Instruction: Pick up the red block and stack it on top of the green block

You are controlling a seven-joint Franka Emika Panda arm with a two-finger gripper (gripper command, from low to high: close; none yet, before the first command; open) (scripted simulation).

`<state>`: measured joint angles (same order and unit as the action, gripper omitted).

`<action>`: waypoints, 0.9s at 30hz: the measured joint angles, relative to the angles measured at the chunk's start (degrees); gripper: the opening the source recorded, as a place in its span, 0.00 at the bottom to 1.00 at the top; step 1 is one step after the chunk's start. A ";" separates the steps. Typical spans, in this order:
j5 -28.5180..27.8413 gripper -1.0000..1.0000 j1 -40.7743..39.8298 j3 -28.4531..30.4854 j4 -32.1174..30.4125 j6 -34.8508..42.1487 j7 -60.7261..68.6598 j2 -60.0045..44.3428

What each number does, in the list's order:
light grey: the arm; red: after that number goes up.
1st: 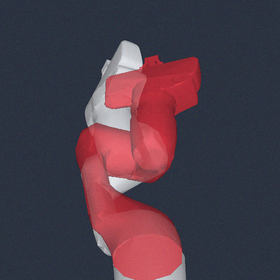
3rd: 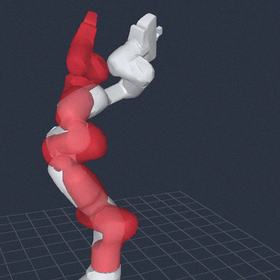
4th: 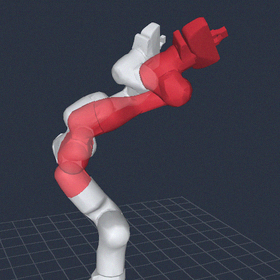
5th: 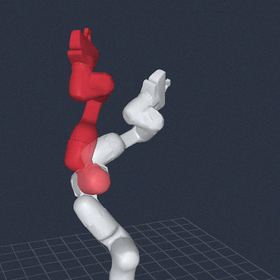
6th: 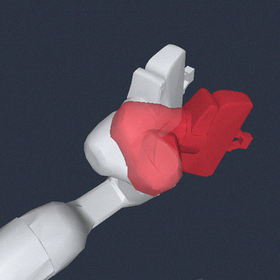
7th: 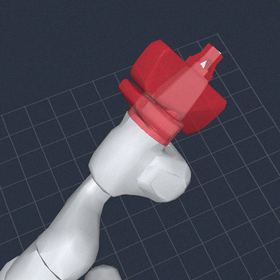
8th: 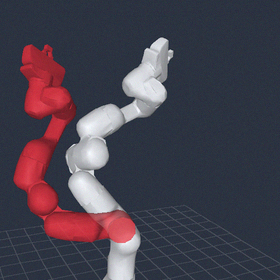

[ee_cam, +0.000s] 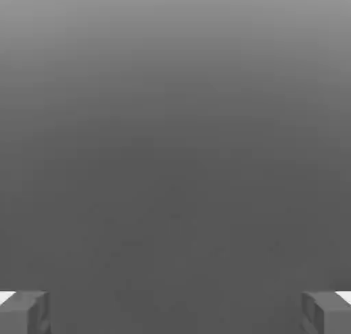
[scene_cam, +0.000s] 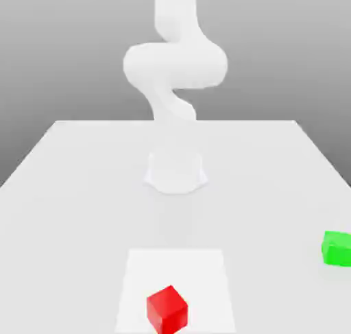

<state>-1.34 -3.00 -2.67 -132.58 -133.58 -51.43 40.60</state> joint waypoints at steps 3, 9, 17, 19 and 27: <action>-1.89 0.50 -3.55 -3.18 -1.00 -2.27 -7.16 -6.56; -5.85 0.50 -9.41 -8.34 -2.90 -6.52 -21.07 -19.16; -10.47 0.50 -12.96 -10.68 -5.43 -12.22 -39.10 -35.84; -10.66 0.50 -13.30 -10.64 -6.09 -13.75 -42.92 -39.83; -6.75 0.50 -12.78 -10.30 -8.25 -21.32 -53.04 -54.72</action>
<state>-8.09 -15.78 -12.97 -140.83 -154.89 -104.47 -14.12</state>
